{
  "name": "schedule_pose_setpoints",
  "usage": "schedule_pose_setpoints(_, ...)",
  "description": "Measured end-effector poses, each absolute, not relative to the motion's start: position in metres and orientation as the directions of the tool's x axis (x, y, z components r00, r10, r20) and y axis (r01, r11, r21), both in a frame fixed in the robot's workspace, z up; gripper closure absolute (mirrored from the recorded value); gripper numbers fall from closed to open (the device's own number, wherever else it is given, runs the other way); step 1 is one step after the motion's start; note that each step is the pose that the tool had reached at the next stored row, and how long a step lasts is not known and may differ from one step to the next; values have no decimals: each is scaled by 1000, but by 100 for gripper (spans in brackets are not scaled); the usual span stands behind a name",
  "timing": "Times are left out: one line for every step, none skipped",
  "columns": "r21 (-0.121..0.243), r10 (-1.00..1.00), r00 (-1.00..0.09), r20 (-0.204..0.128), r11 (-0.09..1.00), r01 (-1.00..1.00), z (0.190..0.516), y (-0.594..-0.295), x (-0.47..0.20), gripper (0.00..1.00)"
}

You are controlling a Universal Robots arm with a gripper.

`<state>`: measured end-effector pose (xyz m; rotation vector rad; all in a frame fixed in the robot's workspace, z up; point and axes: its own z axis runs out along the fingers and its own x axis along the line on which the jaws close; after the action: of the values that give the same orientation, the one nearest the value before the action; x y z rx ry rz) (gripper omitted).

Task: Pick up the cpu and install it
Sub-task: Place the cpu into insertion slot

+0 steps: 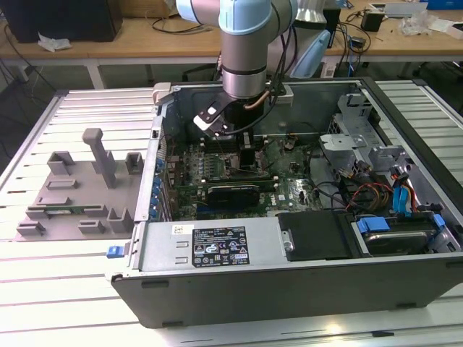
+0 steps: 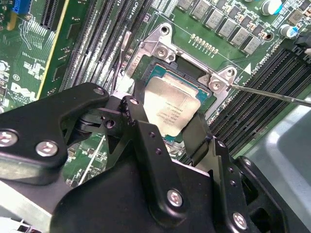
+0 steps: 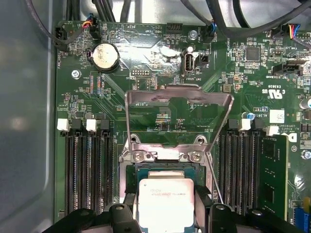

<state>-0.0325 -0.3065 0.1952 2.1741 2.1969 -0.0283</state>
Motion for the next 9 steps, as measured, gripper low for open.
schedule_pose_setpoints(24,999,-10,-48,11,1000,195,-306,-32,45)
schedule_pose_setpoints(23,999,-10,-49,11,1000,195,-306,-32,38)
schedule_pose_setpoints(22,999,-10,-49,11,1000,196,-307,-33,38)
schedule_pose_setpoints(23,999,-10,-49,11,1000,196,-307,-33,38)
schedule_pose_setpoints(23,999,-10,-49,11,1000,198,-307,-33,38)
schedule_pose_setpoints(23,999,-10,-49,11,1000,200,-307,-33,38)
schedule_pose_setpoints(23,999,-10,-49,11,1000,202,-307,-33,38)
schedule_pose_setpoints(23,999,-10,-49,11,1000,205,-306,-33,38)
schedule_pose_setpoints(23,999,-10,-49,11,1000,221,-306,-33,38)
